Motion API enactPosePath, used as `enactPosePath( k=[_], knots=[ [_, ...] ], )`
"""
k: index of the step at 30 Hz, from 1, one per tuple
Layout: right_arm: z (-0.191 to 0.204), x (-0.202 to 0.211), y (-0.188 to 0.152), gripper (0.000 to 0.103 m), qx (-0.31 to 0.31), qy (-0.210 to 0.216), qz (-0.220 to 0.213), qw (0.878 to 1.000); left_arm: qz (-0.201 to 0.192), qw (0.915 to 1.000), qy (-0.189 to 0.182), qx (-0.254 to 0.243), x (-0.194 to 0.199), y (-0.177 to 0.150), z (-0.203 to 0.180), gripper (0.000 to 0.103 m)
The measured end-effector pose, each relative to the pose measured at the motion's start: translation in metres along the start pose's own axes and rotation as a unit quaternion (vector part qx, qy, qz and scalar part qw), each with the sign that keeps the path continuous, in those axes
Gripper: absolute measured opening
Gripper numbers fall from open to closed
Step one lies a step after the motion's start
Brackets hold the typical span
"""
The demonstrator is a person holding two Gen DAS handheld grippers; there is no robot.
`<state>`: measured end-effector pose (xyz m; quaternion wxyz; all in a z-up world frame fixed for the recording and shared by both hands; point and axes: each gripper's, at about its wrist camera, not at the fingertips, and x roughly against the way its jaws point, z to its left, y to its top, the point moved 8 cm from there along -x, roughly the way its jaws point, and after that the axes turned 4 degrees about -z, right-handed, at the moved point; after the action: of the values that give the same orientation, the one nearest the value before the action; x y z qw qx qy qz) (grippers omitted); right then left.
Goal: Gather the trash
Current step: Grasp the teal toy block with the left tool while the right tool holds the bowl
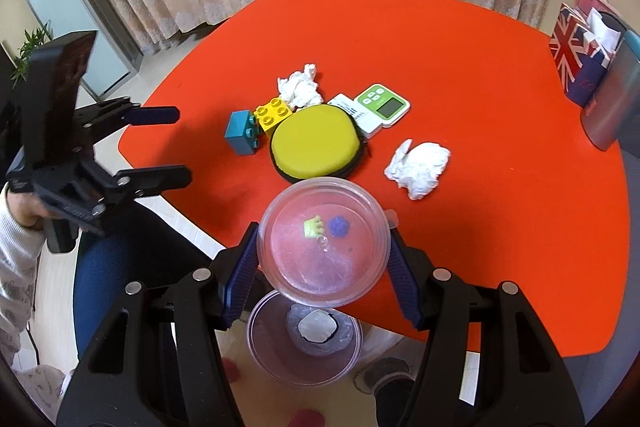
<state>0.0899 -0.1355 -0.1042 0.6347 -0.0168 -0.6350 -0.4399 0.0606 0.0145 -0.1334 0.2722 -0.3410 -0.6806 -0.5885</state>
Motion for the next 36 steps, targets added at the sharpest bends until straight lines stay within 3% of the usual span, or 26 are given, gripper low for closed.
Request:
enactPosePath(
  k=[11, 19, 24, 26, 36],
  knots=[
    [-0.012, 0.001, 0.0, 0.06, -0.012, -0.005, -0.004, 1.0, 0.016, 0.999, -0.014, -0.039, -0.028, 0.013, 0.004, 0.095],
    [-0.019, 0.002, -0.001, 0.06, -0.02, -0.007, -0.006, 1.0, 0.029, 0.9983, -0.023, -0.043, -0.04, 0.012, 0.004, 0.063],
    [-0.02, 0.002, 0.0, 0.06, -0.023, -0.006, -0.009, 1.0, 0.023, 0.9986, -0.023, -0.041, -0.041, 0.014, 0.005, 0.051],
    [-0.02, 0.003, 0.0, 0.06, -0.023, -0.006, -0.01, 1.0, 0.023, 0.9987, -0.023, -0.039, -0.041, 0.015, 0.005, 0.037],
    [-0.023, 0.009, 0.001, 0.06, -0.027, -0.007, -0.019, 0.999, 0.014, 0.9993, -0.017, -0.031, -0.029, 0.015, 0.0, 0.036]
  ],
)
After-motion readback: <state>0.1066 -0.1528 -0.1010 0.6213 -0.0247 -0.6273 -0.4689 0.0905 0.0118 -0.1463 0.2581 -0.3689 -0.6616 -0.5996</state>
